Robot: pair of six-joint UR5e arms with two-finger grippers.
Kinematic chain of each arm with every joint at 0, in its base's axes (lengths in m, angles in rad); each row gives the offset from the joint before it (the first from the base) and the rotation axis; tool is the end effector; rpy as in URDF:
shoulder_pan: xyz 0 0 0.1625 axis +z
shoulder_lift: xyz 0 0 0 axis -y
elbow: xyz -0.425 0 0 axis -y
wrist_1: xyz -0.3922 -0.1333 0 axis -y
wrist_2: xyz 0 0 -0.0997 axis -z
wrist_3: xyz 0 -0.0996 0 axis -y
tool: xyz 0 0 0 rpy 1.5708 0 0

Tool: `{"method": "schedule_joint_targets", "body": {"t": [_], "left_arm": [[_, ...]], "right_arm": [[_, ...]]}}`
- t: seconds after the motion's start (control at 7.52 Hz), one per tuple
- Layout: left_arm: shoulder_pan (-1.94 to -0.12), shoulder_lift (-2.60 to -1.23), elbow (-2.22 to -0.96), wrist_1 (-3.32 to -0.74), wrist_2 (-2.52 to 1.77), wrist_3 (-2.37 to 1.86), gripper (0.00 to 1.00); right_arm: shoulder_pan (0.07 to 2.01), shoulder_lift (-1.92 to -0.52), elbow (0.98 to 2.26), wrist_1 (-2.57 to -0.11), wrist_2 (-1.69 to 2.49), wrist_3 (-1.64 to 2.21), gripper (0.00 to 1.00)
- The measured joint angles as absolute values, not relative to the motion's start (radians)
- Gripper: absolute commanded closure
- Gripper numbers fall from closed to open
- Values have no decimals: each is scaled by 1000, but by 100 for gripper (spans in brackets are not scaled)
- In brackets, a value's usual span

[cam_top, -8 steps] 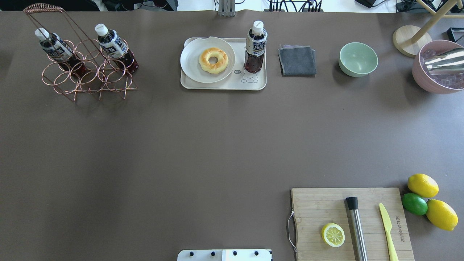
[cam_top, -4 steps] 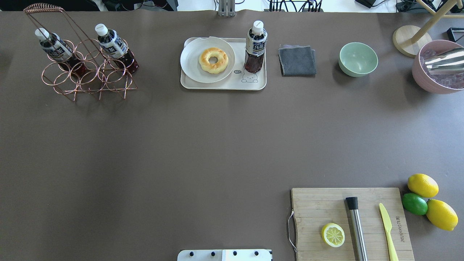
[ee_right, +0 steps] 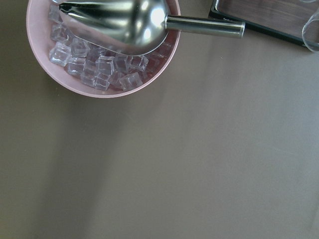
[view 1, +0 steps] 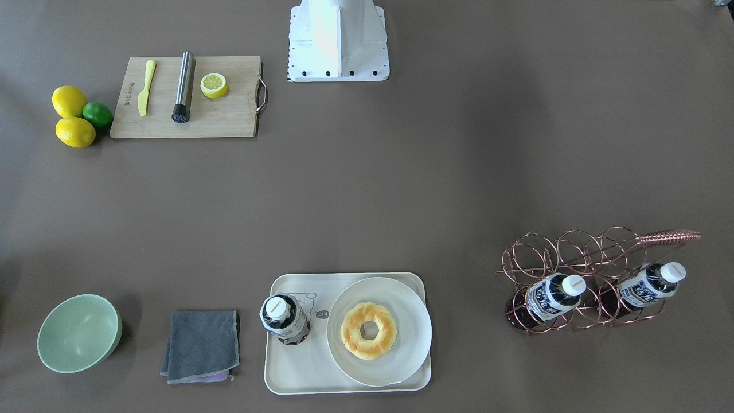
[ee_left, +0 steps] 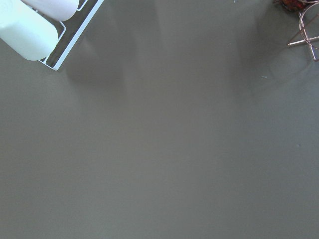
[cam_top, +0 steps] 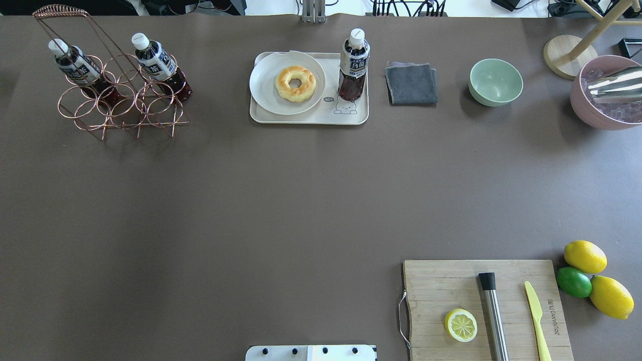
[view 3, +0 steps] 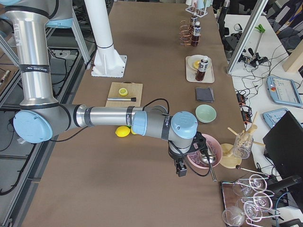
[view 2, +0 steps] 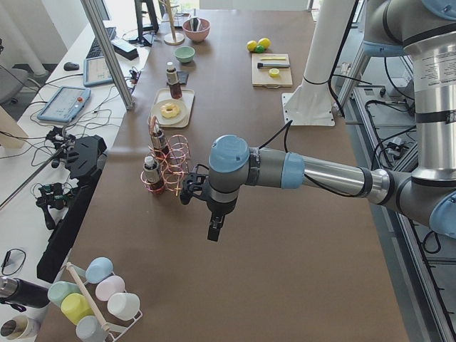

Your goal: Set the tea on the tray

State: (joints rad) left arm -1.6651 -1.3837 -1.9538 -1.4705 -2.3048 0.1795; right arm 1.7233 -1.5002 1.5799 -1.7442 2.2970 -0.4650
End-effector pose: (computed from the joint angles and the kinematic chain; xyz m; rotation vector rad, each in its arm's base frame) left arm -0.1051 -0.4038 0.5678 0.1906 0.7145 0.1164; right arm 0.1443 -0.4971 0.6387 0.1356 -0.7207 -0.2644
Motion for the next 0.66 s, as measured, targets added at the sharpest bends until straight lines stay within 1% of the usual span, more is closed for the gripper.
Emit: {"method": "schedule_joint_targets", "body": {"t": [0.66], "left_arm": [[-1666,-1385,-1941,-1481,-2300,179,3]], "right_arm": [[1723,-1503,1580,-1744,2296,-465,0]]}}
